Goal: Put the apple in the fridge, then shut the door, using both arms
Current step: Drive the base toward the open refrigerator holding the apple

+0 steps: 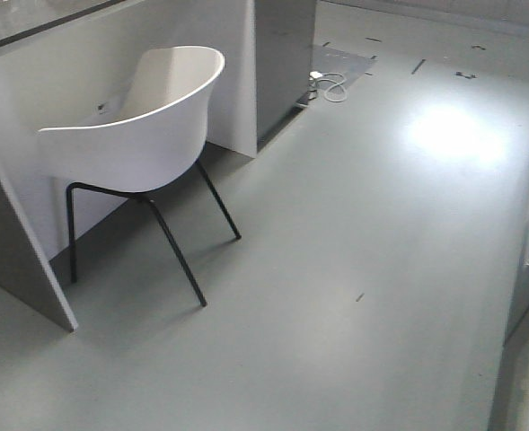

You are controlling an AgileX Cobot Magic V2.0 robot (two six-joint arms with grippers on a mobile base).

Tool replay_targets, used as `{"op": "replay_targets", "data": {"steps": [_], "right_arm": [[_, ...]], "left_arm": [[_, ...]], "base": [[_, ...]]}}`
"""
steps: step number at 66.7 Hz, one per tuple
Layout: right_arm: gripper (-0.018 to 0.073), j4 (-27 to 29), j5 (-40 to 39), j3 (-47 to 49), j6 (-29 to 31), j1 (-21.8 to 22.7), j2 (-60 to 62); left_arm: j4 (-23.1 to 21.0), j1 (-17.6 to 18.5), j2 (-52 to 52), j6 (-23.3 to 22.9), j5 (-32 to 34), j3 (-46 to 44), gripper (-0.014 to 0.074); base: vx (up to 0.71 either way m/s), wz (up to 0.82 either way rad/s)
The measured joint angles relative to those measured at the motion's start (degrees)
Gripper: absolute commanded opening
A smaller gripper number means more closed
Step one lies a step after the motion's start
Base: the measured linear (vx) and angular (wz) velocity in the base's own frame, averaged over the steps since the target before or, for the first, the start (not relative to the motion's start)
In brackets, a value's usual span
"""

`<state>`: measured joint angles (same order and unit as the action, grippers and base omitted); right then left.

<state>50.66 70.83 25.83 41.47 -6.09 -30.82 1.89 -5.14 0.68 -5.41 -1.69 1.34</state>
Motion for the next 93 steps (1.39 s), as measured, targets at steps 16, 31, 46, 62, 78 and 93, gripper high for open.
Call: {"op": "replay_targets", "data": {"steps": [16,31,46,62,78,93], "right_arm": [[0.013,0.0,0.0,0.0,0.0,0.0,0.0],[0.013,0.0,0.0,0.0,0.0,0.0,0.0],[0.013,0.0,0.0,0.0,0.0,0.0,0.0],[0.013,0.0,0.0,0.0,0.0,0.0,0.0],[0.013,0.0,0.0,0.0,0.0,0.0,0.0],[0.013,0.0,0.0,0.0,0.0,0.0,0.0]], "left_arm": [[0.0,0.0,0.0,0.0,0.0,0.0,-0.0006],[0.0,0.0,0.0,0.0,0.0,0.0,-0.0006],[0.0,0.0,0.0,0.0,0.0,0.0,-0.0006],[0.0,0.0,0.0,0.0,0.0,0.0,-0.0006],[0.0,0.0,0.0,0.0,0.0,0.0,-0.0006],[0.0,0.0,0.0,0.0,0.0,0.0,-0.0006]], "base": [[0.01,0.6],[0.02,0.53],[0.03,0.47],[0.02,0.48],[0.02,0.48],[0.03,0.5]]}}
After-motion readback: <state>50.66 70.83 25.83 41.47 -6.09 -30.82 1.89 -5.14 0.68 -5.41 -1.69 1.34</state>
